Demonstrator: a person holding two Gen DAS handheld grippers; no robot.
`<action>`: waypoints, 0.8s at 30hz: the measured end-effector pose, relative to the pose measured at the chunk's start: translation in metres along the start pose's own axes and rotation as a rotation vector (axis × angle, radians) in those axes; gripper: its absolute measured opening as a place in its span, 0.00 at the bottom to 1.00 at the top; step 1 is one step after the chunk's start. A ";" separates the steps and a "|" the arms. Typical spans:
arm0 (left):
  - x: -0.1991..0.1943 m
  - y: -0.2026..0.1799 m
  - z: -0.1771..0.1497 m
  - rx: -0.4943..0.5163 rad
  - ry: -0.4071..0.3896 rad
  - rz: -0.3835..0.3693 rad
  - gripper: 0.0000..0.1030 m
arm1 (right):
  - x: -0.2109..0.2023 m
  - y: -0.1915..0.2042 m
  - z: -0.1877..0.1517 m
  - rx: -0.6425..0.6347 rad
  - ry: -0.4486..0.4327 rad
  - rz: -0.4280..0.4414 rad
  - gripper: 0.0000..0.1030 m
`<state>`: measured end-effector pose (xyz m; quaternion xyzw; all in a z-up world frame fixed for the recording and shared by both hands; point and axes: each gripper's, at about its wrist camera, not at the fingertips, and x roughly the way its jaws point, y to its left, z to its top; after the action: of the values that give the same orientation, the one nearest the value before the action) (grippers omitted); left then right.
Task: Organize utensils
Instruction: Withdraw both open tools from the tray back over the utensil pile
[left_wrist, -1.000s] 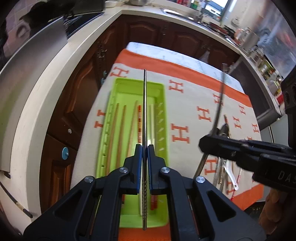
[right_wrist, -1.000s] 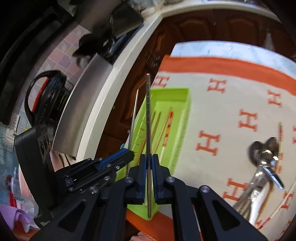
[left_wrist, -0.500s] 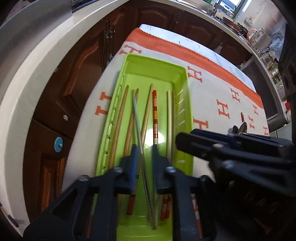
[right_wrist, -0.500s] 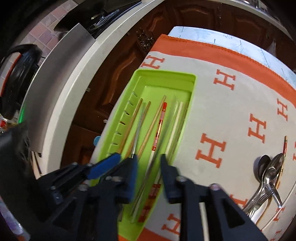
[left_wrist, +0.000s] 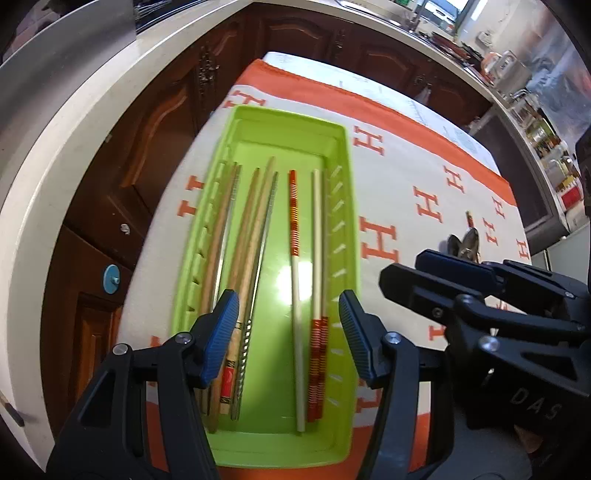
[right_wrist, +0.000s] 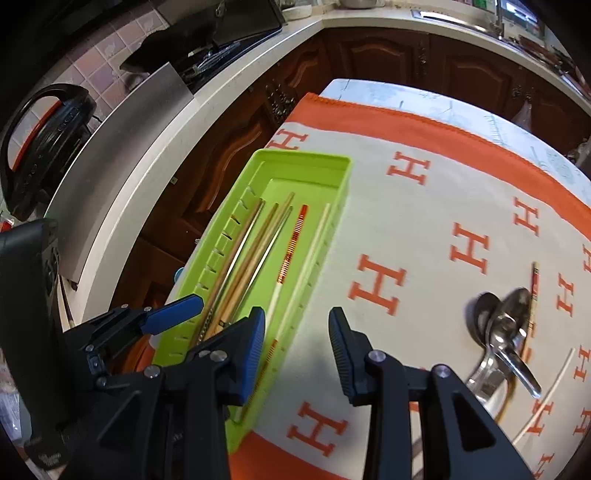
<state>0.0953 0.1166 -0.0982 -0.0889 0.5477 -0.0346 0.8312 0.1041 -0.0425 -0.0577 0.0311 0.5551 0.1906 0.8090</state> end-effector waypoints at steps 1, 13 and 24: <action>0.000 -0.003 -0.002 0.004 0.000 0.000 0.52 | -0.004 -0.002 -0.004 -0.005 -0.011 -0.003 0.35; -0.004 -0.047 -0.023 0.072 0.005 -0.053 0.52 | -0.043 -0.054 -0.059 -0.003 -0.059 -0.154 0.35; -0.005 -0.122 -0.031 0.239 0.004 -0.100 0.52 | -0.098 -0.114 -0.102 0.137 -0.135 -0.236 0.35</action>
<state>0.0701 -0.0054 -0.0829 -0.0165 0.5361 -0.1410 0.8321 0.0125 -0.1984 -0.0399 0.0334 0.5111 0.0532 0.8572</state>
